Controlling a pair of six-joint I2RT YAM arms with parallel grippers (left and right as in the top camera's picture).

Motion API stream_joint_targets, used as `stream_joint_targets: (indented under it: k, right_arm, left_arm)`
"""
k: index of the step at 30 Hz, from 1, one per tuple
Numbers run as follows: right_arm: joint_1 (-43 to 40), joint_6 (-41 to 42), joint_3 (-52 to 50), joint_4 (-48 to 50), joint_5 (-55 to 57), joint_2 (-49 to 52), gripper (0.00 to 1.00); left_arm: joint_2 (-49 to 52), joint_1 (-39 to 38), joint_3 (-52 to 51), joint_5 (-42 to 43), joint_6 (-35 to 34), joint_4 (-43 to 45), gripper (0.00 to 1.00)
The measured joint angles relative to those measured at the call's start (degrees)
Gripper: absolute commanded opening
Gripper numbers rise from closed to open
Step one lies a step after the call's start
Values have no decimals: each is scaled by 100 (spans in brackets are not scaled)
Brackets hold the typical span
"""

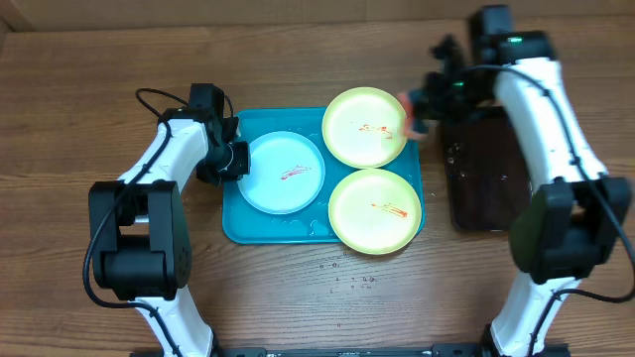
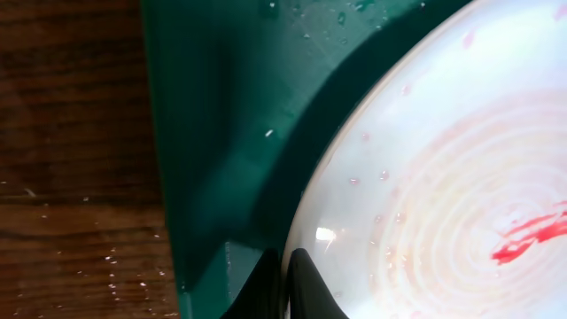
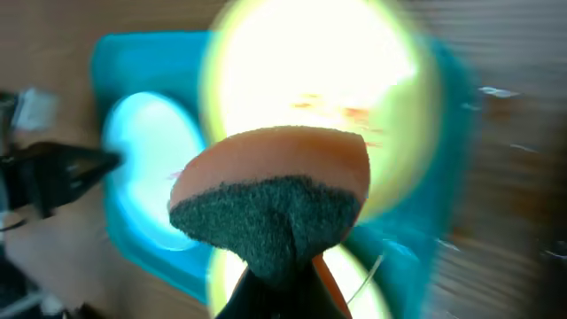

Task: Clean dirty plates on tray and stack at the side
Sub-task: 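Carry the sponge with the right gripper onto the white plate, then scrub the white plate with the sponge while left gripper holds it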

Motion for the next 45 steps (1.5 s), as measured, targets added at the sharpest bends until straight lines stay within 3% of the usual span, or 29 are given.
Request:
stream_joint_targets:
  k: [6,14,29,45]
  right_arm:
    - [1270,859,2,835,256,0,4]
    - [2535,1733,13,1023,1482,245,4]
    - [2680,2004,17,1270,1982,1644,4]
    - [2931,1759,39,1530,614,1814,4]
  left_arm:
    - [24,0,0,396,0,-111,4]
    - [24,0,0,516,0,-256,4]
    - [24,0,0,516,-2,-269,4]
    - [24,7,0,505,-2,-278,4]
